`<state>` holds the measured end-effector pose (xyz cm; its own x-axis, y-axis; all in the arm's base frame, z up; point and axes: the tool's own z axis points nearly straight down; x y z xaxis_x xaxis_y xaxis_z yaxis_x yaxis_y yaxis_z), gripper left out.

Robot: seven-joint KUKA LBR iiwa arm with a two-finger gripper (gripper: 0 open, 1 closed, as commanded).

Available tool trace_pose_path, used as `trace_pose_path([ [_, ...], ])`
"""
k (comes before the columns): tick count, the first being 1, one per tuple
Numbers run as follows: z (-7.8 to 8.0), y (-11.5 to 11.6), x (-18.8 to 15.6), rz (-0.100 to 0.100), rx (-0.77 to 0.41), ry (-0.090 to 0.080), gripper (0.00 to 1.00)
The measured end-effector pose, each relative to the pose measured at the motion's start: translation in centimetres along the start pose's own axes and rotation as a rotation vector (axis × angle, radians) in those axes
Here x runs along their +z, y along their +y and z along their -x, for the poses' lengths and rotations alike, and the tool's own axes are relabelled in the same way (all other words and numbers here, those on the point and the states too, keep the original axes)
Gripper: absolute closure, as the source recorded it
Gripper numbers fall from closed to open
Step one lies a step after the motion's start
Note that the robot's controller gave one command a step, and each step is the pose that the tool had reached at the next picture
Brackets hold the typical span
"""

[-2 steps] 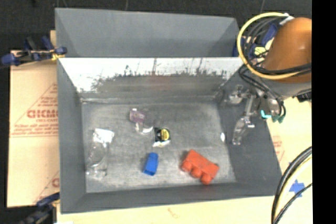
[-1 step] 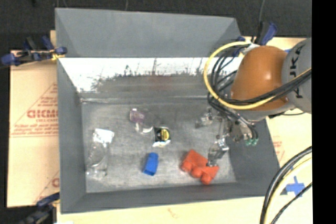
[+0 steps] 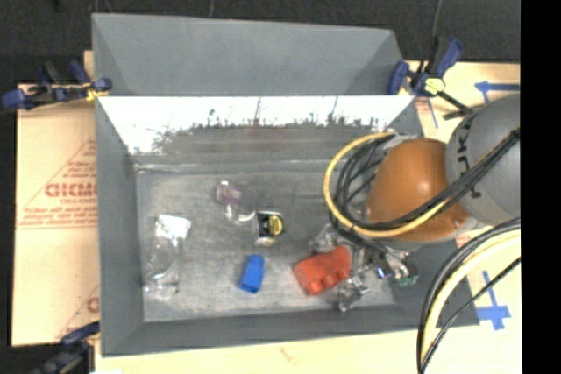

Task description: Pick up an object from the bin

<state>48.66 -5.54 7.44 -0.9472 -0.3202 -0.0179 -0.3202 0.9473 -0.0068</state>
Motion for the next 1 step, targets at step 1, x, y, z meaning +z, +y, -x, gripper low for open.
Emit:
trace_pose_path([
  [1, 0.15, -0.06, -0.17, -0.002, -0.003, -0.003, 1.0],
])
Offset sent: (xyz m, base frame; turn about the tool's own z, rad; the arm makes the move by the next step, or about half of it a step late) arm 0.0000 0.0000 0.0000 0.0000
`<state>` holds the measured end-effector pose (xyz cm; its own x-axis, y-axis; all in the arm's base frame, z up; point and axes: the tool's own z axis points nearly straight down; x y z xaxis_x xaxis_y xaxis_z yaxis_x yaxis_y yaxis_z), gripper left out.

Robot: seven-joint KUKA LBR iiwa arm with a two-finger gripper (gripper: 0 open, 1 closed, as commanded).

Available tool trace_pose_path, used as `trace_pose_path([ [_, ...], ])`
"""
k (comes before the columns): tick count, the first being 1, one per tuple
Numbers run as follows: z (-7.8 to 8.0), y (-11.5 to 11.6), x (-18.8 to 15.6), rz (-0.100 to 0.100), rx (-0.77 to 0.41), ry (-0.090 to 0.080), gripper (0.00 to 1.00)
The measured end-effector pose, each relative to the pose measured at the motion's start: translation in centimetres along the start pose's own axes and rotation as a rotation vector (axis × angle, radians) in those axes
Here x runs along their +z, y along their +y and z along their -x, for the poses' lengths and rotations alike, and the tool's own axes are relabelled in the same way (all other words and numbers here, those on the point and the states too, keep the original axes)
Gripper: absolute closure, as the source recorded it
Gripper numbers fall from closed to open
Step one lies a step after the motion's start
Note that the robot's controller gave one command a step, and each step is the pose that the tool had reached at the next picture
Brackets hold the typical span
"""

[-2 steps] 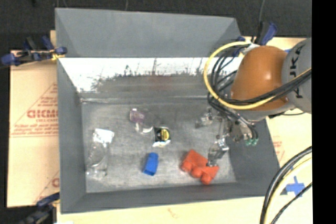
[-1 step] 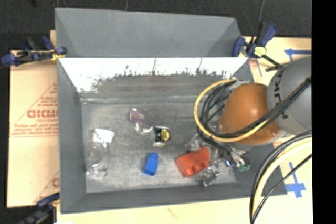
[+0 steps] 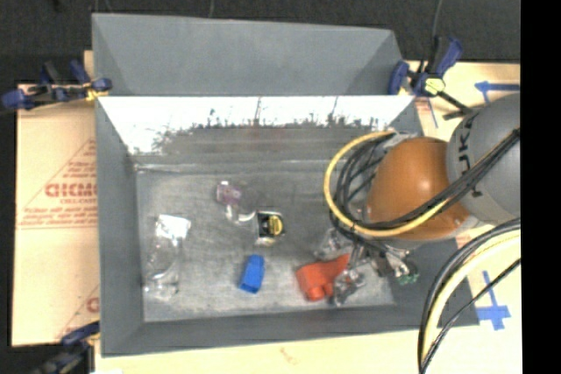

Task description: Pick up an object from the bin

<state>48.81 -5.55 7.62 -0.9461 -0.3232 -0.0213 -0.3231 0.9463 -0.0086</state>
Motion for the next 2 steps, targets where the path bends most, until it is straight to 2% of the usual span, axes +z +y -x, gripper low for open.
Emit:
trace_pose_path([
  [1, -0.14, 0.08, 0.15, 0.002, 0.0, 0.004, 0.0],
  [2, -0.01, 0.01, 0.02, 0.0, -0.004, 0.001, 1.0],
])
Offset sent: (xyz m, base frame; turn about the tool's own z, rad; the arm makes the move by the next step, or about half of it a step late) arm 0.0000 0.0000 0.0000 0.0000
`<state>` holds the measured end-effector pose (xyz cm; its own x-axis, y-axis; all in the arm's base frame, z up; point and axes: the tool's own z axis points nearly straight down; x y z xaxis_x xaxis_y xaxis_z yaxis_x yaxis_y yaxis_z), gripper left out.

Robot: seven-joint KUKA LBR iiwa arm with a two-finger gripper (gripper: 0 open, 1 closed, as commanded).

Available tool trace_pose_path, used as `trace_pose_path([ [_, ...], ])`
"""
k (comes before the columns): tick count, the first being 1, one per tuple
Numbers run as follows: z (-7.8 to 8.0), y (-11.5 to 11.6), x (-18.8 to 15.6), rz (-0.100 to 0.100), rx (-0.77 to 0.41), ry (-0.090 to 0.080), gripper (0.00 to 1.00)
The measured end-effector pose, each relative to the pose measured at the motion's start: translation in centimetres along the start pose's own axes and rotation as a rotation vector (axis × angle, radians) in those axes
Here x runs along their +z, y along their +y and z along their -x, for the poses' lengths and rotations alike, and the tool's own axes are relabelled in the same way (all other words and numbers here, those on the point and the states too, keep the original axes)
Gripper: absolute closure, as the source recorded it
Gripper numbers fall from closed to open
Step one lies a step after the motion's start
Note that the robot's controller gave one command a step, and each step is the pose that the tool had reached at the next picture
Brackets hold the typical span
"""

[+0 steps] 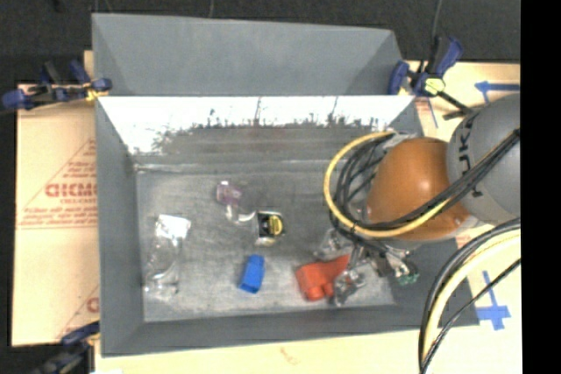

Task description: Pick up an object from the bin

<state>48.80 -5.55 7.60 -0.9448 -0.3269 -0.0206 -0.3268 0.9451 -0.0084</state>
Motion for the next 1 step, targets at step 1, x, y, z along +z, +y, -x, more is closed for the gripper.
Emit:
trace_pose_path([
  [1, 0.07, -1.8, -17.11, 0.005, -0.311, 0.011, 1.0],
])
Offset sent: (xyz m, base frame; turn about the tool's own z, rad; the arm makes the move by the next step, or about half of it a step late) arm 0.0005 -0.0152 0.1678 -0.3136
